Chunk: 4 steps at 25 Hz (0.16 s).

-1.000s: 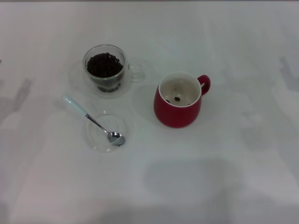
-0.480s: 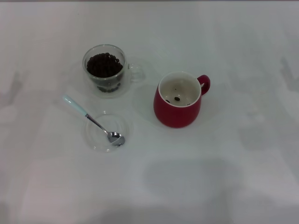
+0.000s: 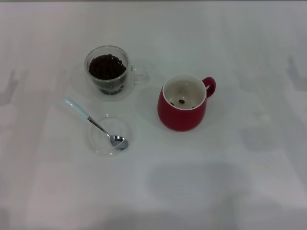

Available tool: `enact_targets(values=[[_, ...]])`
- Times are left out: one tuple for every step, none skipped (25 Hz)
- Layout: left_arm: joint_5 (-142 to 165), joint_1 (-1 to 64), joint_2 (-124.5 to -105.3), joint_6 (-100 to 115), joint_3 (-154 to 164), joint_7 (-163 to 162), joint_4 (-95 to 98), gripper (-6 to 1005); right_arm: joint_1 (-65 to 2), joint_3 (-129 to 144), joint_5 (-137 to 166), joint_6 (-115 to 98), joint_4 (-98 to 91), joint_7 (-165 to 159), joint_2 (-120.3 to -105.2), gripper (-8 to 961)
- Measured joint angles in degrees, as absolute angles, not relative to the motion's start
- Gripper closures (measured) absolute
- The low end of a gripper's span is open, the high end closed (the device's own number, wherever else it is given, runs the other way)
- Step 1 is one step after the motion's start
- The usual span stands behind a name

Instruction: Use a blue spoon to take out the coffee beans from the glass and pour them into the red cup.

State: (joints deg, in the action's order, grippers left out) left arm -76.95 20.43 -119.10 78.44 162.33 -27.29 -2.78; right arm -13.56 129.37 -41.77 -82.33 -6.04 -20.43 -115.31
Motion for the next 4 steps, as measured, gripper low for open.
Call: enact_targets(values=[[-77.0,20.4,-119.10,78.4,162.3,-26.9,-2.7,103,-13.5,129.4,-41.9,-81.9,-6.6,-19.1,-115.32,319],[-77.2,20.4,-119.10,78.4,162.3,-26.1,-2.7,103,-13.5,129.4,-42.1,-81.5,-7.0,-18.3,-115.32,319],[-77.4,20.5,-119.09,78.4,162.3,-25.4,-2.5,103,-13.5,129.3,-42.3,-81.1,-7.3,-17.8,-115.31,319],[-77.4,20.5,-119.12,78.4,162.3,-24.5,-2.1,103,-13.6,129.3,-42.4,-80.8,-7.5,-17.7,-115.31,319]])
